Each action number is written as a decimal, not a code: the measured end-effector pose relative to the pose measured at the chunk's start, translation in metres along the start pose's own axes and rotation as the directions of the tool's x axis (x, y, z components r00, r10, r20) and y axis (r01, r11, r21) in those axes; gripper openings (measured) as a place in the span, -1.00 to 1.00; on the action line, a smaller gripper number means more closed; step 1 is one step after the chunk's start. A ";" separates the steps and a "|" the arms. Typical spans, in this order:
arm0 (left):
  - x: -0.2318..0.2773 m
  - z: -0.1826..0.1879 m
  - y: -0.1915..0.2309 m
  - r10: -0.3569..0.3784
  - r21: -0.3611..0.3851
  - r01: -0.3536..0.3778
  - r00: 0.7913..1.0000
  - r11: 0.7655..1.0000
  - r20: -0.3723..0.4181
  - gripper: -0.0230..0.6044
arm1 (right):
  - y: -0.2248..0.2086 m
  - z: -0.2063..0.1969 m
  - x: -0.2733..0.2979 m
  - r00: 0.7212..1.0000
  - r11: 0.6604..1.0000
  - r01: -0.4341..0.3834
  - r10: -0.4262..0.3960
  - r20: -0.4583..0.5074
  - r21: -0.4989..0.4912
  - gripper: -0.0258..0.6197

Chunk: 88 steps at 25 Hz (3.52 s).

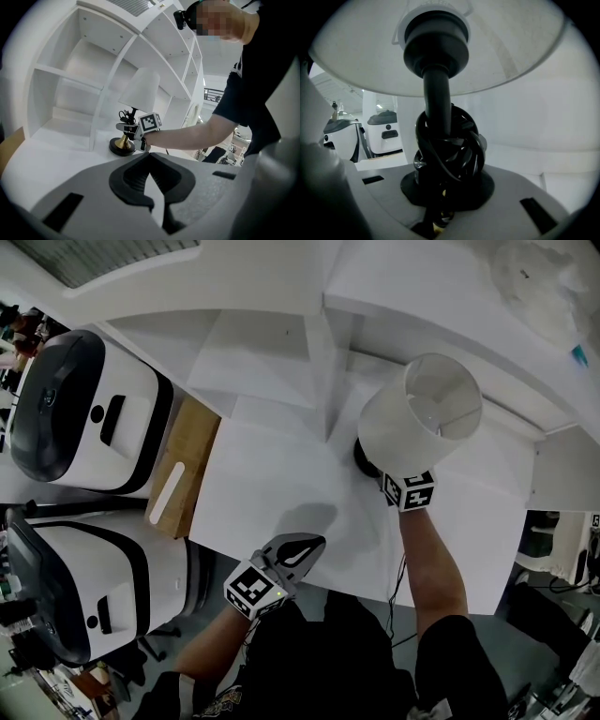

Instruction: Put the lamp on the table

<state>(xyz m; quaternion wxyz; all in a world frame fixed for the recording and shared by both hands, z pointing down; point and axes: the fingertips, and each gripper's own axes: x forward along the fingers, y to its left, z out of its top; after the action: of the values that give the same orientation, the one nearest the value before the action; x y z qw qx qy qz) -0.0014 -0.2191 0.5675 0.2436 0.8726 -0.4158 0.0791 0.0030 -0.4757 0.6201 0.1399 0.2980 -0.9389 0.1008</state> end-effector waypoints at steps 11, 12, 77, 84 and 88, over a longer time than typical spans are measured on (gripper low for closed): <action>-0.009 -0.009 0.003 -0.004 -0.022 0.004 1.000 1.000 -0.011 -0.91 | 0.000 -0.013 -0.002 1.000 1.000 0.016 -0.016 0.000 0.002 -0.70; -0.009 -0.010 0.003 -0.005 -0.024 0.005 1.000 1.000 -0.012 -0.91 | 0.001 -0.013 -0.002 1.000 1.000 0.017 -0.017 0.004 -0.001 -0.70; -0.114 -0.015 -0.052 -0.313 0.071 0.323 0.942 0.944 -0.124 -0.91 | 0.234 0.012 -0.279 0.909 0.868 0.363 -0.410 0.076 0.339 -0.82; -0.112 -0.022 -0.082 -0.261 0.039 0.266 0.960 0.963 -0.098 -0.91 | 0.251 0.009 -0.310 0.938 0.900 0.300 -0.339 0.074 0.317 -0.83; -0.115 -0.030 -0.108 -0.226 0.028 0.229 0.970 0.973 -0.092 -0.91 | 0.259 0.002 -0.332 0.947 0.909 0.272 -0.311 0.080 0.317 -0.83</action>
<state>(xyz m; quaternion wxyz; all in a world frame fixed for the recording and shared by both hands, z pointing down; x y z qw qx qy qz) 0.0093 -0.0679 0.5161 0.2523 0.9147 -0.3004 0.0971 0.1104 -0.0924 0.4840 0.0453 0.4587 -0.8643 0.2013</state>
